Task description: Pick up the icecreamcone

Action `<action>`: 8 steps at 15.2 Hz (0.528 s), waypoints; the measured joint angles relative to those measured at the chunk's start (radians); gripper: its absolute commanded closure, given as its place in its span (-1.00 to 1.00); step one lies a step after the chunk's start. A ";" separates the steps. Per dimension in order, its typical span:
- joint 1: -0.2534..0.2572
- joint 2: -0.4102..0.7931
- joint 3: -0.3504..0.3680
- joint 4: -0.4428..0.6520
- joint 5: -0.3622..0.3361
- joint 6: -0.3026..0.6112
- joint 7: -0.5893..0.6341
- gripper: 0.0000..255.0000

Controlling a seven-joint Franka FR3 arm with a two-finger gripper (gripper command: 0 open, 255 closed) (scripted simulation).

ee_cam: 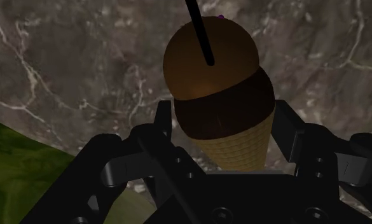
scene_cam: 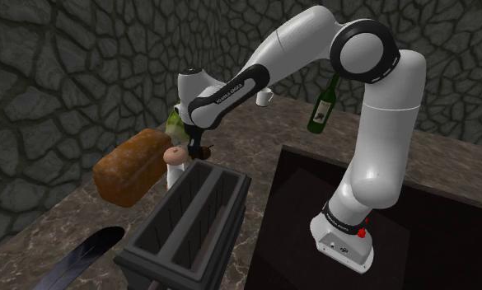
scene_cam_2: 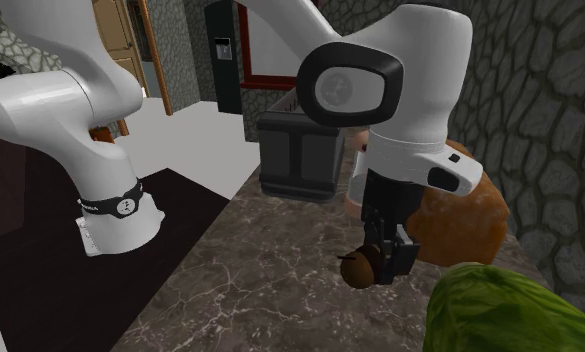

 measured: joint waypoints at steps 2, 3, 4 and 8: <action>0.000 -0.005 0.000 -0.002 0.001 -0.004 0.000 1.00; -0.001 -0.011 0.001 -0.001 0.003 -0.011 -0.003 1.00; -0.001 -0.019 0.002 0.000 0.006 -0.021 -0.003 1.00; -0.003 -0.049 0.006 0.014 0.016 -0.065 -0.013 1.00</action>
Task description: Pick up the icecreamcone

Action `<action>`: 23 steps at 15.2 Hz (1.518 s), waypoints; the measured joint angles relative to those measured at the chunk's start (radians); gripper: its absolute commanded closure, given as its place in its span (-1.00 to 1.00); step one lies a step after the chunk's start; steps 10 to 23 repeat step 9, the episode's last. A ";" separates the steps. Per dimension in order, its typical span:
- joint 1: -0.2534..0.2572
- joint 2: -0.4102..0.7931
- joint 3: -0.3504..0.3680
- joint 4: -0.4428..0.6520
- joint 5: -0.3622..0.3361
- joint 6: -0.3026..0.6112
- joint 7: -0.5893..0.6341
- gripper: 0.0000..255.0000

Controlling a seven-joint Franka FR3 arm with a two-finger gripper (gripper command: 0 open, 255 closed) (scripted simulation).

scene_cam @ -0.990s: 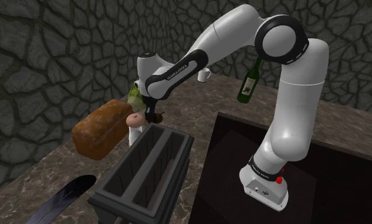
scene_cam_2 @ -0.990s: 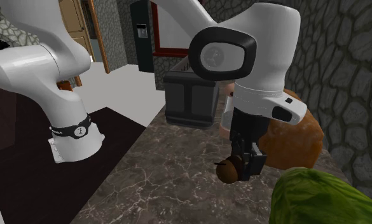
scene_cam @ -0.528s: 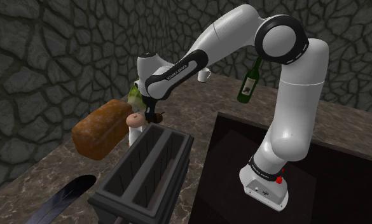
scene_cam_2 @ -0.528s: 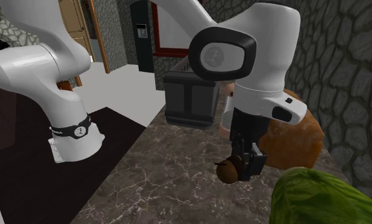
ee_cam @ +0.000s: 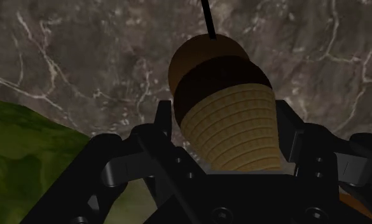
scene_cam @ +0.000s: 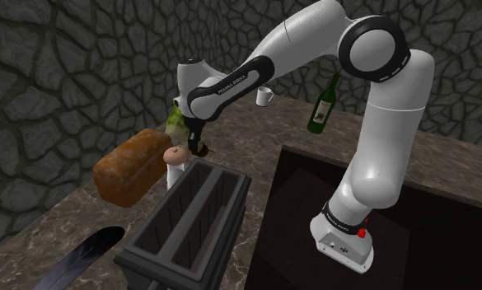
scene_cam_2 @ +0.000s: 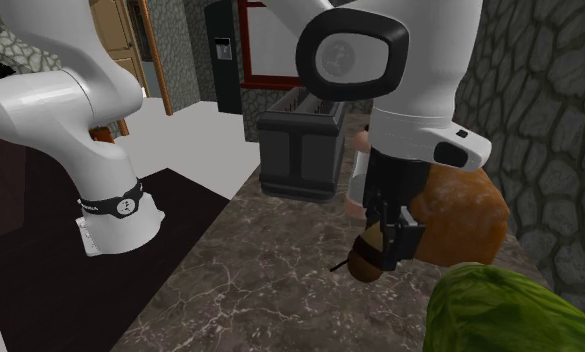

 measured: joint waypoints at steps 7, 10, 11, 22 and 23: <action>-0.004 -0.056 0.004 0.029 0.018 -0.083 -0.019 1.00; -0.004 -0.064 0.006 0.040 0.021 -0.102 -0.020 1.00; -0.004 -0.064 0.006 0.040 0.021 -0.102 -0.020 1.00; -0.004 -0.064 0.006 0.040 0.021 -0.102 -0.020 1.00; -0.004 -0.064 0.006 0.040 0.021 -0.102 -0.020 1.00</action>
